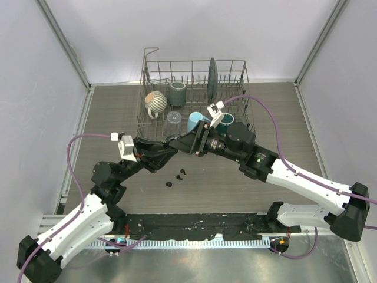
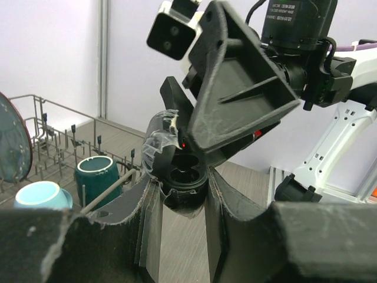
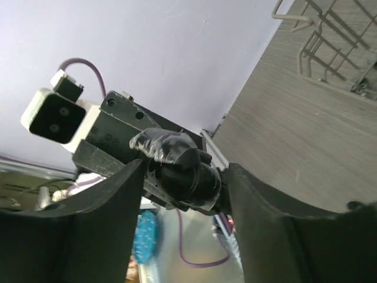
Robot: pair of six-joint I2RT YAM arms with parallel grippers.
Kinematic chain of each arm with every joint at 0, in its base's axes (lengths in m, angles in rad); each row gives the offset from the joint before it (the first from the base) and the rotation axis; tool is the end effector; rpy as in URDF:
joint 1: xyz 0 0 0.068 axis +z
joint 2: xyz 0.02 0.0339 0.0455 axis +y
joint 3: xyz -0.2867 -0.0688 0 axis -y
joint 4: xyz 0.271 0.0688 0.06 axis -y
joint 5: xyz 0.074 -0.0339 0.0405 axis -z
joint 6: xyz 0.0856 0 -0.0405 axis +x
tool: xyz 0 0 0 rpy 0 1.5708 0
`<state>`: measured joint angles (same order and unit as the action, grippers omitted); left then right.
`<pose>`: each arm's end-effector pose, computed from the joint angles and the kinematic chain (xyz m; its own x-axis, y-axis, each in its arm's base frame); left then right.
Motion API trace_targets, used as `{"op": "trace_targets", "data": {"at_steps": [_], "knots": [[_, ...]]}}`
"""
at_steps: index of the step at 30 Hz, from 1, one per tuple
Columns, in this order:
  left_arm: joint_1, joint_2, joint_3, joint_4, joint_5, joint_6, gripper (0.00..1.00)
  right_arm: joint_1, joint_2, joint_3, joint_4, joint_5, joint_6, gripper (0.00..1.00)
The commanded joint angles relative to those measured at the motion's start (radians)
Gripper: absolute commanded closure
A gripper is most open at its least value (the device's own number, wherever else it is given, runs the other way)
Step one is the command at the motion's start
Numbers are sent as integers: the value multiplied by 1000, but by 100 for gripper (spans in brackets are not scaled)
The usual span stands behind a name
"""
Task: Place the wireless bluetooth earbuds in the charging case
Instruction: Place the earbud in the charging case.
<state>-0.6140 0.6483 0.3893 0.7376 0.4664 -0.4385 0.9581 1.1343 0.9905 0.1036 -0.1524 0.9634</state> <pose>0.1432 -0.1480 0.3445 -0.0162 -0.4526 -0.8916 0.9211 0.3401 -0.1894 0.1815 0.2808 0.3875 -0.7488 0.3461 -0.5653 -0.4923 0.2806 0.8240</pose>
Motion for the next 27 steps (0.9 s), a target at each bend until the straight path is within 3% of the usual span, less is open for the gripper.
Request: {"op": "trace_targets", "data": {"at_steps": [1,2,5,13,19,27], "knots": [[0,-25,-12,-18,-38,-14,100,7,-25,40,7,10,-103,29],[0,-33,-15,-32,-43,-12,100,7,-33,40,2,33,-110,22],[0,-56,-32,-52,-66,-8,100,7,-62,46,-27,74,-143,17],[0,-140,-35,-176,-147,18,100,-2,-146,37,-191,226,-193,15],[0,-161,-24,-204,-118,35,100,-4,-101,59,-216,165,-177,23],[0,-112,26,-231,-37,61,100,-4,-13,82,-117,63,-141,23]]}}
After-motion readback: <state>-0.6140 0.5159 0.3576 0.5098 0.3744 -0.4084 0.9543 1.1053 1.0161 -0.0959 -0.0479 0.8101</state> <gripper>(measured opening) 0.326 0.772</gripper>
